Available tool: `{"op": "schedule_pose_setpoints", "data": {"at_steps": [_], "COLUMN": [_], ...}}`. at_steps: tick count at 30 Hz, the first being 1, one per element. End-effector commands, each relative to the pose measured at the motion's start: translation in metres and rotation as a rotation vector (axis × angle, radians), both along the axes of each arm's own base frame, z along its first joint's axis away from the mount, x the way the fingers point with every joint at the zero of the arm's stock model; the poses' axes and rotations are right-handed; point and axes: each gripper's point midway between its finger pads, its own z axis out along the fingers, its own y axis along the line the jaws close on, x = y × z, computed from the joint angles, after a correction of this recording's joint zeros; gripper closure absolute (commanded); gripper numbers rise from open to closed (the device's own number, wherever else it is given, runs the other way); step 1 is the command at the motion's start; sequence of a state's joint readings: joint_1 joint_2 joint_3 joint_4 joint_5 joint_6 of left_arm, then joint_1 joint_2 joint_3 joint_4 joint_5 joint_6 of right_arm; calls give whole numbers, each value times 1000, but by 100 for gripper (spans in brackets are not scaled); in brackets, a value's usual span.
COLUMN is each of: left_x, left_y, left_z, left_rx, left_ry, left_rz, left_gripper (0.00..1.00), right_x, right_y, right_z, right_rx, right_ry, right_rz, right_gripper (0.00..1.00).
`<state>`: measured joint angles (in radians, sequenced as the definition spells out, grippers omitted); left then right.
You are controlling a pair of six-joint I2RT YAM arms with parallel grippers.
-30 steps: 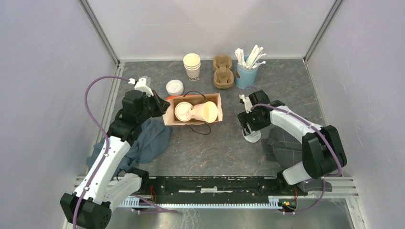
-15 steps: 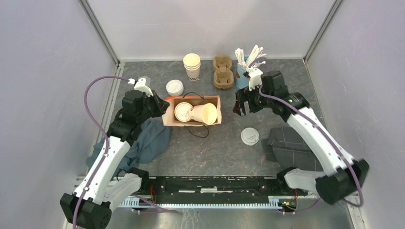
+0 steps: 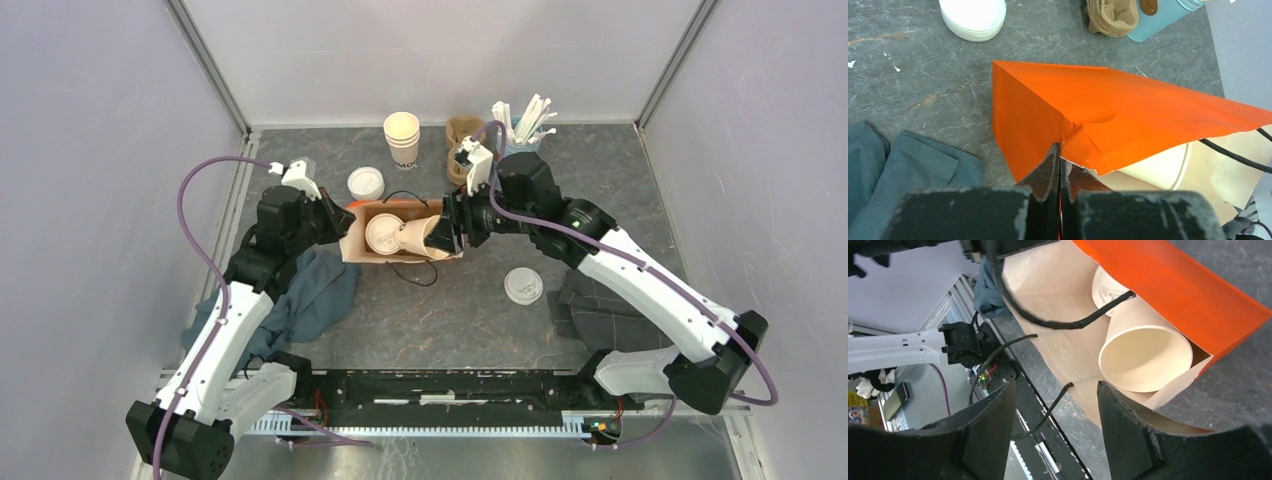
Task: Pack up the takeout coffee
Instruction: Pick up the coffee cup from the takeout bag.
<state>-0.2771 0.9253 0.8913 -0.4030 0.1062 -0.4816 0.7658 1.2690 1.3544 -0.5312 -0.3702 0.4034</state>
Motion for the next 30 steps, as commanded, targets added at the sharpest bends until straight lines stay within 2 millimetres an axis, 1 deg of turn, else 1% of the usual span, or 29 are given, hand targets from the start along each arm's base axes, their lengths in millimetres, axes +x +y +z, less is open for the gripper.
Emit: {"op": "schedule_pose_setpoints", "data": {"at_steps": [1, 5, 7, 9, 11, 15, 19, 22, 24, 26, 28, 30], "left_x": [1, 1, 2, 1, 2, 2, 2, 1, 1, 1, 1, 2], "left_y": [0, 0, -1, 0, 2, 1, 1, 2, 1, 0, -1, -2], "left_z": [11, 10, 9, 8, 7, 9, 11, 11, 11, 11, 11, 12], "left_rx": [10, 11, 10, 13, 19, 17, 19, 23, 20, 13, 6, 0], "left_ry": [-15, -10, -4, 5, 12, 12, 13, 18, 22, 27, 30, 33], "left_rz": [-4, -3, -4, -2, 7, 5, 4, 5, 1, 1, 2, -2], "left_gripper": [98, 98, 98, 98, 98, 98, 98, 98, 98, 98, 98, 98], "right_x": [15, 25, 34, 38, 40, 34, 37, 36, 39, 42, 43, 46], "right_y": [8, 24, 26, 26, 27, 35, 30, 33, 35, 37, 43, 46], "right_z": [7, -7, -14, -20, -25, -37, -43, -55, -59, -61, -64, -69], "right_rx": [-11, -52, -104, -150, -172, -214, -246, -250, -245, -237, -229, -230], "right_ry": [28, 53, 38, 21, 12, 8, -16, -11, -20, -29, -26, -22], "right_rz": [-111, -173, -249, -303, -321, -321, -371, -372, -381, -400, -402, -410], "right_gripper": [34, 35, 37, 38, 39, 40, 42, 42, 42, 44, 48, 49]}}
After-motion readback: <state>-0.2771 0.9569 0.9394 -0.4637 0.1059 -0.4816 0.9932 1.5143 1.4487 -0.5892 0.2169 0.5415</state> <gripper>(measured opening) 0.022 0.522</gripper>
